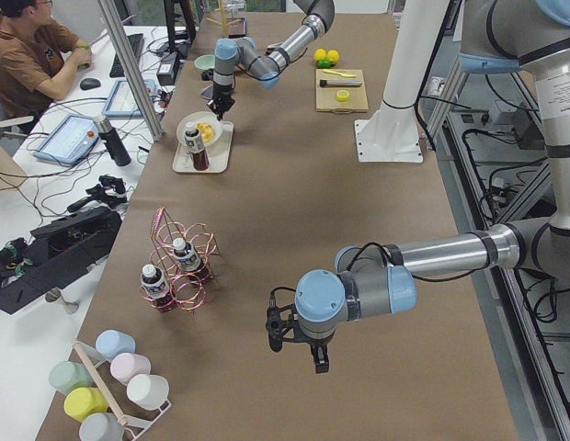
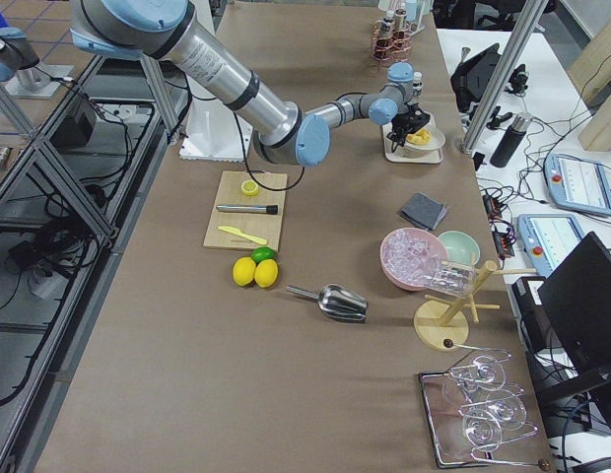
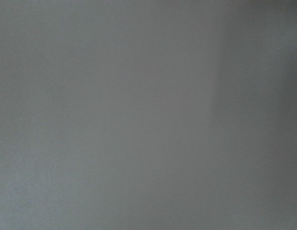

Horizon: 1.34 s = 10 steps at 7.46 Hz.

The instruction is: Place donut on tray

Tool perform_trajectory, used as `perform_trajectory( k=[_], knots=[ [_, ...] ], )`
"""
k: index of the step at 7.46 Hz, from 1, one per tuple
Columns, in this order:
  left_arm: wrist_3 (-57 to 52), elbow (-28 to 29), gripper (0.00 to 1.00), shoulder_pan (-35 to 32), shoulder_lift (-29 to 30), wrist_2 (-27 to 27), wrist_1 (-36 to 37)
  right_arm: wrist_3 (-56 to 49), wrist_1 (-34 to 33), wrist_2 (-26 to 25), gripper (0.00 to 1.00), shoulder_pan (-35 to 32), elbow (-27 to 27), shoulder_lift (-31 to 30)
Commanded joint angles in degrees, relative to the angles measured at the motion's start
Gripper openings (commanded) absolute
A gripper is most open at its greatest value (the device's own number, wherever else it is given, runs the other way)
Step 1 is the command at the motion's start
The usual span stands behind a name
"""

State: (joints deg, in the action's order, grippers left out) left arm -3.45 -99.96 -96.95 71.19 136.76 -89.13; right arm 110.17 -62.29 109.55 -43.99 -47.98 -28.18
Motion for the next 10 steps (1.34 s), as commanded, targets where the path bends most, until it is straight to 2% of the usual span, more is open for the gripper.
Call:
perform_trajectory(
  k=[1, 3, 4, 5, 6, 7, 10],
  knots=[
    [-0.1, -0.6, 0.98, -0.9, 0.0, 0.0, -0.1, 4.1, 2.9, -2.1, 0.00, 1.5, 1.9, 0.6],
    [-0.1, -0.7, 0.98, -1.6, 0.0, -0.1, -0.2, 6.2, 3.7, -2.3, 0.00, 2.9, 1.8, 0.8],
    [0.0, -0.8, 0.98, -1.6, 0.0, 0.0, -0.2, 5.8, 3.7, -2.3, 0.93, 2.9, 1.5, 0.9],
    [0.0, -0.6, 0.98, -1.6, 0.0, -0.1, -0.1, 3.1, 3.4, -1.3, 1.00, 2.0, 0.6, 0.7],
    [0.0, -0.6, 0.98, -1.6, 0.0, -0.1, -0.1, -1.1, 2.8, 0.5, 1.00, 1.0, -2.1, -0.5],
    [0.0, -0.7, 0.98, -1.6, 0.0, 0.0, -0.1, -5.3, 0.3, 6.8, 1.00, -1.3, -9.1, -5.1],
    [0.0, -0.7, 0.98, -1.5, 0.3, -0.1, -0.1, -15.6, -11.1, 12.2, 1.00, -5.5, -29.6, -17.1]
  ],
)
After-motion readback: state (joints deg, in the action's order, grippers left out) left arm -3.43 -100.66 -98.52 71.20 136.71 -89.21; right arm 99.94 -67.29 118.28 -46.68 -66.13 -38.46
